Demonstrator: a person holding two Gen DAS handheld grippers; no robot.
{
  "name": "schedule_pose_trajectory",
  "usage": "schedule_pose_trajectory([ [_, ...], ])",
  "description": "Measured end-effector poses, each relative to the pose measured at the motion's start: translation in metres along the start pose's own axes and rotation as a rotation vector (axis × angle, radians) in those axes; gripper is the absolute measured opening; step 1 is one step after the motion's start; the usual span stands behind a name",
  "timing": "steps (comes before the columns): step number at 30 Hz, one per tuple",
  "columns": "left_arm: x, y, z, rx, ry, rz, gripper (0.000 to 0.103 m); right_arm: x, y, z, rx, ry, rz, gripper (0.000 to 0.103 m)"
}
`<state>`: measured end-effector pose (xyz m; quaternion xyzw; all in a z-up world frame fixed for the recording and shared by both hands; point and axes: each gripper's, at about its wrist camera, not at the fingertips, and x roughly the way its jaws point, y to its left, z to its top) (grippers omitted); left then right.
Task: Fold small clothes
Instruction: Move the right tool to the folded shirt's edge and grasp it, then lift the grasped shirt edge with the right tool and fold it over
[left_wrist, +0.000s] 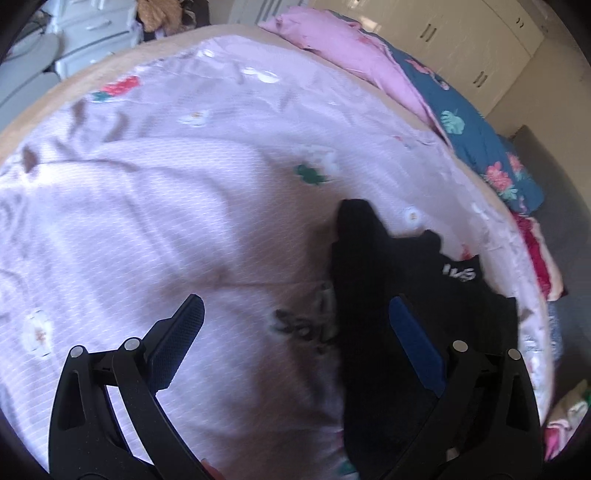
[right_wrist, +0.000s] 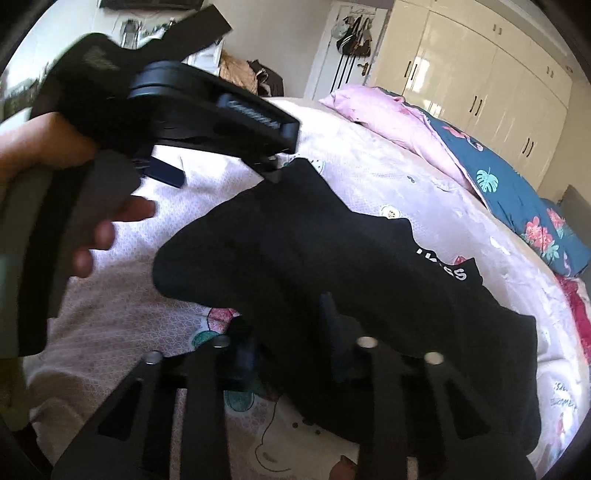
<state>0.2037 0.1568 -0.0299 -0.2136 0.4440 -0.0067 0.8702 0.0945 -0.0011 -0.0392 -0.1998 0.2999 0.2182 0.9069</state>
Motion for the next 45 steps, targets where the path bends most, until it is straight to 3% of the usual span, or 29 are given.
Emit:
schedule_pose_trajectory([
  [3, 0.013, -0.008, 0.003, 0.001, 0.035, -0.014, 0.094, -0.005, -0.006, -0.002, 0.025, -0.023, 0.013, 0.009],
  [7, 0.028, -0.021, 0.002, 0.024, 0.073, -0.037, 0.094, -0.011, -0.008, -0.004, 0.031, -0.043, 0.03, 0.009],
  [11, 0.033, -0.034, 0.0, 0.091, 0.067, 0.03, 0.094, -0.017, -0.007, -0.005, 0.045, -0.055, 0.026, 0.008],
  [20, 0.037, -0.039, 0.002, 0.078, 0.051, -0.049, 0.093, -0.024, -0.012, -0.009, 0.073, -0.068, 0.027, 0.008],
  [21, 0.037, -0.041, 0.002, 0.083, 0.048, -0.051, 0.091, -0.024, -0.013, -0.009, 0.075, -0.068, 0.026, 0.008],
  [23, 0.037, -0.043, 0.001, 0.087, 0.045, -0.064, 0.075, -0.027, -0.014, -0.01, 0.081, -0.069, 0.026, 0.008],
  [26, 0.036, -0.049, 0.0, 0.088, 0.053, -0.092, 0.039, -0.03, -0.016, -0.01, 0.091, -0.071, 0.025, 0.008],
  [29, 0.031, -0.057, -0.001, 0.105, 0.041, -0.117, 0.02, -0.032, -0.018, -0.009, 0.094, -0.074, 0.02, 0.007],
  [34, 0.014, -0.074, 0.0, 0.132, 0.008, -0.155, 0.016, -0.043, -0.028, -0.011, 0.118, -0.087, 0.001, 0.007],
  [45, -0.015, -0.118, -0.003, 0.207, -0.024, -0.152, 0.015, -0.069, -0.056, -0.017, 0.214, -0.104, -0.02, 0.007],
])
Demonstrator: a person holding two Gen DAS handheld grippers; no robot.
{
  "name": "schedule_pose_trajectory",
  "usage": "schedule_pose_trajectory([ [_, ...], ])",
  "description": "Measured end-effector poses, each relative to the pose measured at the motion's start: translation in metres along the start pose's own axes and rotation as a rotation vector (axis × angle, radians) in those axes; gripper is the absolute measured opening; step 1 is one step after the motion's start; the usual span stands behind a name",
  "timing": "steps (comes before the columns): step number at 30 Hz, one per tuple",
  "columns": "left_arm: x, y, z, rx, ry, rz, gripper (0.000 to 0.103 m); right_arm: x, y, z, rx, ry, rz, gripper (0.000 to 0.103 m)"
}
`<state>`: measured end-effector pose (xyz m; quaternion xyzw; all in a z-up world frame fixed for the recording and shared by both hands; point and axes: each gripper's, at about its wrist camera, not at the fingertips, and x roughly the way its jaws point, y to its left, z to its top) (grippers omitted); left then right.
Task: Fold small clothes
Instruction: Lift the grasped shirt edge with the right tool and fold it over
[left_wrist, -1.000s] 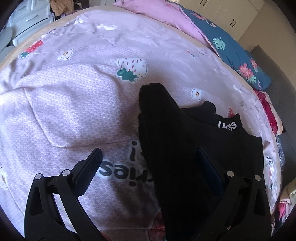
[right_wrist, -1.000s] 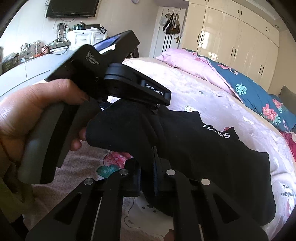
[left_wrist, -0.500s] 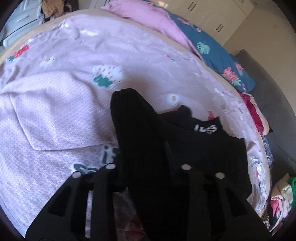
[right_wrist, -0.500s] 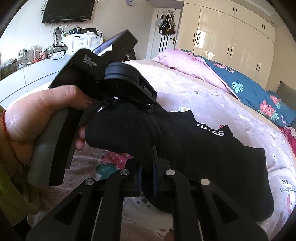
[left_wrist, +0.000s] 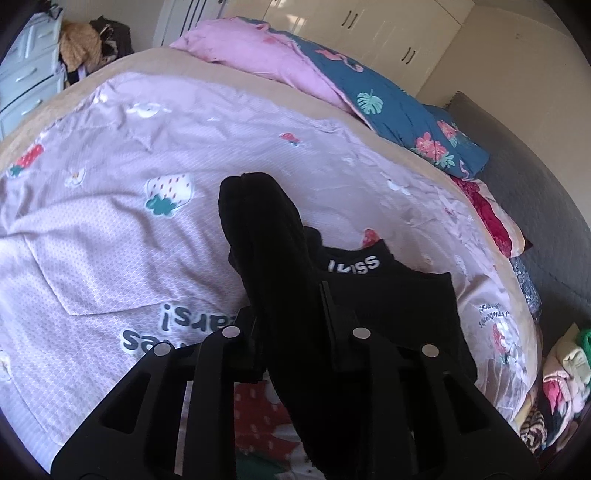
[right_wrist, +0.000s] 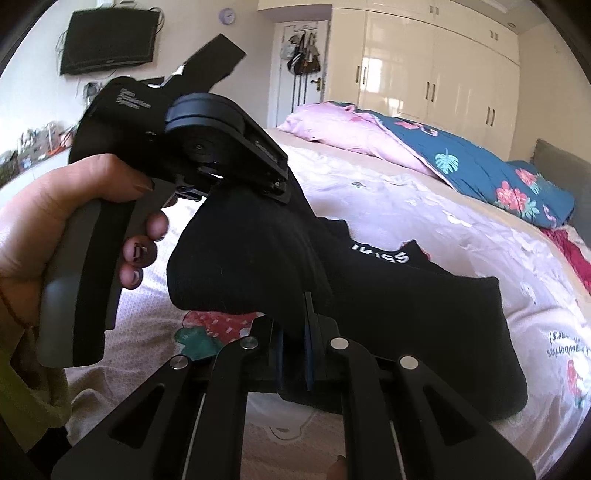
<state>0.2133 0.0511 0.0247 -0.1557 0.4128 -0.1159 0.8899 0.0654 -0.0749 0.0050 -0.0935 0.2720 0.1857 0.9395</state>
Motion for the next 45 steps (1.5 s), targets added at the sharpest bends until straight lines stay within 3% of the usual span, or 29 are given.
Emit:
schedule_pose_trajectory([
  [21, -0.013, -0.093, 0.003, 0.14, -0.016, -0.002, 0.015, -0.043, -0.069, -0.012, 0.175, -0.06, -0.021, 0.007],
  [45, 0.024, -0.138, 0.0, 0.194, 0.04, -0.026, 0.015, -0.044, -0.106, -0.032, 0.306, -0.057, -0.025, 0.007],
])
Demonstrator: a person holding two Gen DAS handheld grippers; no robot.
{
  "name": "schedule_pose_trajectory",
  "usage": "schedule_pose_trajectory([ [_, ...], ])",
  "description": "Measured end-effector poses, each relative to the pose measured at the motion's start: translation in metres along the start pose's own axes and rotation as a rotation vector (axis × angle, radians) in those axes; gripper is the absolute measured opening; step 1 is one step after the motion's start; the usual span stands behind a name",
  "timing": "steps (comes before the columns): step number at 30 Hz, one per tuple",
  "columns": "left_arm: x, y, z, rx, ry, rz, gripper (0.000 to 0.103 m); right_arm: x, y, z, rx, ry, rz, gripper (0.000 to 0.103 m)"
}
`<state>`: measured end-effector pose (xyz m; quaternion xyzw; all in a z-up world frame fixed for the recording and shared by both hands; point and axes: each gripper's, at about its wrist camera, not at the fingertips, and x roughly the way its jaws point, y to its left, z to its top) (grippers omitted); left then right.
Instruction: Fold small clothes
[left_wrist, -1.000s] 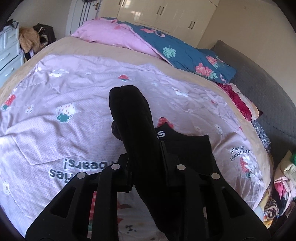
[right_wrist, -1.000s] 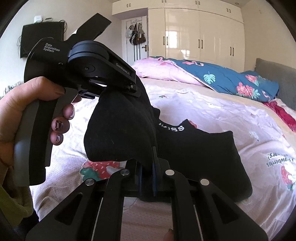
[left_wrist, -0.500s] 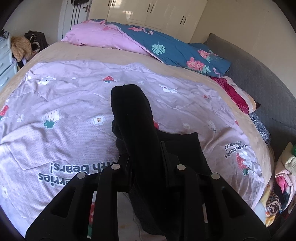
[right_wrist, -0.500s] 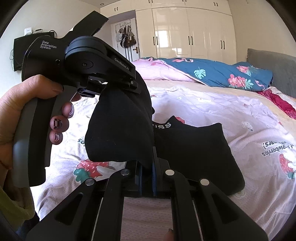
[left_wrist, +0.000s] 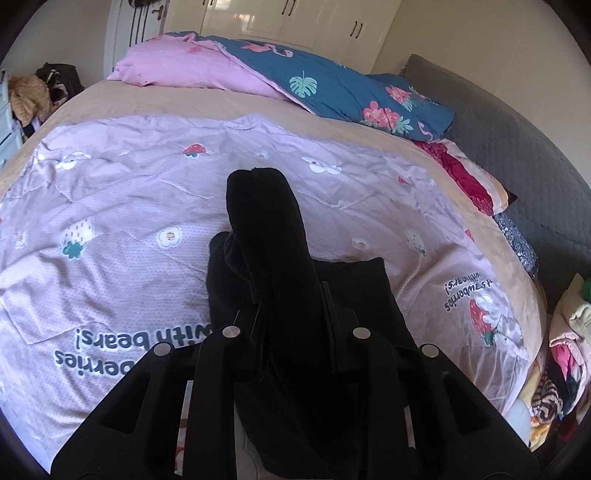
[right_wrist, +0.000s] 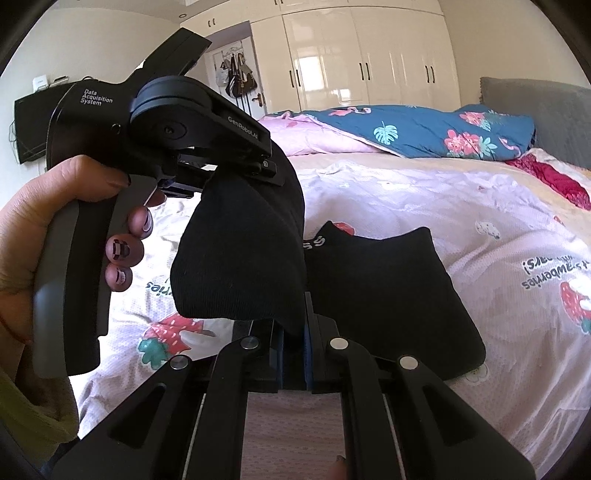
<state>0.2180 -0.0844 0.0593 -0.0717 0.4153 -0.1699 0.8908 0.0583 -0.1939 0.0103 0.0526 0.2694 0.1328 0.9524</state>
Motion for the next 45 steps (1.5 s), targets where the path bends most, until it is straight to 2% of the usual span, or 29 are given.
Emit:
schedule_pose_trajectory([
  [20, 0.052, -0.031, 0.001, 0.046, 0.074, -0.013, 0.018, 0.018, -0.041, -0.009, 0.124, 0.05, 0.003, 0.007],
  [36, 0.103, -0.068, -0.001, 0.112, 0.173, 0.003, 0.022, 0.036, -0.097, -0.023, 0.438, 0.155, 0.107, 0.007],
  [45, 0.135, -0.089, -0.004, 0.139, 0.251, -0.006, 0.035, 0.044, -0.126, -0.033, 0.586, 0.214, 0.147, 0.01],
])
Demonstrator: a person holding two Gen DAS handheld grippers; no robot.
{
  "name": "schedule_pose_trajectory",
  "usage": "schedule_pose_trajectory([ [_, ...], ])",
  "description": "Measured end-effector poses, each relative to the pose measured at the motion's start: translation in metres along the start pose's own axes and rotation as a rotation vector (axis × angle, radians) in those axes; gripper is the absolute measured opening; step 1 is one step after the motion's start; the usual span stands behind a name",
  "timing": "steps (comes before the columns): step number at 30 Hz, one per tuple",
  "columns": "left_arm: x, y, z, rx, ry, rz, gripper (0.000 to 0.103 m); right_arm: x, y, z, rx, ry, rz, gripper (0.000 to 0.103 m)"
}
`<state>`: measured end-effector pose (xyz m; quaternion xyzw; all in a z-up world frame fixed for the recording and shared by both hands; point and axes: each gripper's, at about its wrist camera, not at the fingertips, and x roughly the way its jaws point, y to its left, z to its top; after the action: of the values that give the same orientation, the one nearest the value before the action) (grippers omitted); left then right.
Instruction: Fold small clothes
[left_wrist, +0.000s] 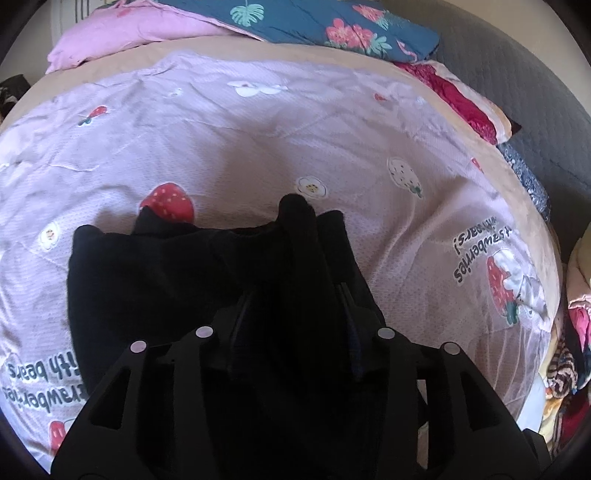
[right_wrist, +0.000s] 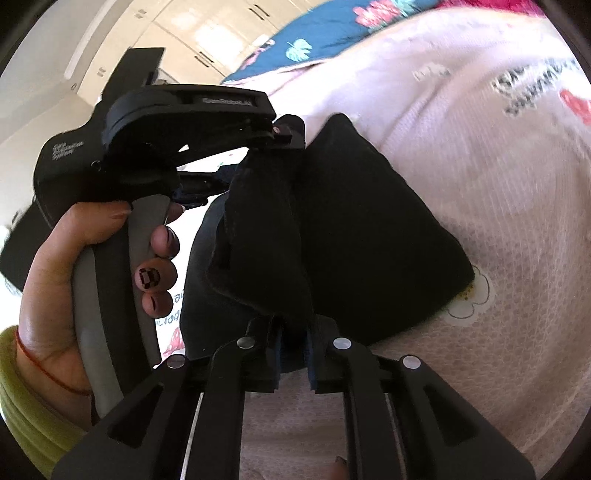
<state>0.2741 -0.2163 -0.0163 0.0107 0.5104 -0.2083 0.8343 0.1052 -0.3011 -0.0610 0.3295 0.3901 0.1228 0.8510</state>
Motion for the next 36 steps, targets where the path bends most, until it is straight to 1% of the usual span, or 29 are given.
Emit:
schedule_pose_trajectory([
  [4, 0.007, -0.005, 0.001, 0.008, 0.013, -0.001, 0.04, -0.002, -0.009, 0.004, 0.045, 0.008, 0.013, 0.012],
  [10, 0.013, -0.012, 0.003, 0.033, 0.022, -0.003, 0.053, -0.003, -0.01, 0.003, 0.067, 0.011, 0.008, 0.014],
  [15, 0.014, -0.013, 0.003, 0.03, 0.022, -0.027, 0.063, -0.011, -0.016, 0.001, 0.111, 0.004, 0.008, 0.022],
  [20, 0.012, -0.012, 0.003, 0.016, 0.022, -0.067, 0.073, -0.015, -0.022, 0.001, 0.161, -0.004, 0.029, 0.027],
  [22, 0.009, -0.01, 0.004, -0.004, 0.012, -0.103, 0.077, -0.018, -0.022, 0.0, 0.162, -0.004, 0.036, 0.031],
  [24, 0.001, -0.008, 0.004, -0.022, -0.01, -0.151, 0.079, -0.019, -0.025, 0.004, 0.151, -0.007, 0.039, 0.039],
  [26, -0.006, -0.006, 0.004, -0.027, -0.023, -0.167, 0.083, -0.02, -0.024, 0.007, 0.137, -0.013, 0.039, 0.045],
  [28, -0.015, -0.002, 0.005, -0.043, -0.04, -0.178, 0.084, -0.023, -0.023, 0.007, 0.122, -0.014, 0.036, 0.049],
  [29, -0.019, 0.001, 0.005, -0.052, -0.046, -0.187, 0.084, -0.026, -0.023, 0.01, 0.111, -0.013, 0.036, 0.054],
  [31, -0.031, 0.01, 0.003, -0.071, -0.072, -0.191, 0.086, -0.031, -0.02, 0.012, 0.089, -0.029, 0.025, 0.062],
  [32, -0.037, 0.016, 0.002, -0.081, -0.083, -0.192, 0.087, -0.035, -0.017, 0.014, 0.073, -0.035, 0.021, 0.069],
  [34, -0.049, 0.028, -0.005, -0.094, -0.113, -0.179, 0.088, -0.044, -0.014, 0.019, 0.044, -0.059, 0.006, 0.072],
  [35, -0.057, 0.038, -0.011, -0.096, -0.131, -0.161, 0.089, -0.048, -0.013, 0.023, 0.028, -0.069, 0.006, 0.081],
  [36, -0.062, 0.045, -0.015, -0.1, -0.144, -0.142, 0.089, -0.052, -0.011, 0.025, 0.011, -0.073, 0.01, 0.088],
])
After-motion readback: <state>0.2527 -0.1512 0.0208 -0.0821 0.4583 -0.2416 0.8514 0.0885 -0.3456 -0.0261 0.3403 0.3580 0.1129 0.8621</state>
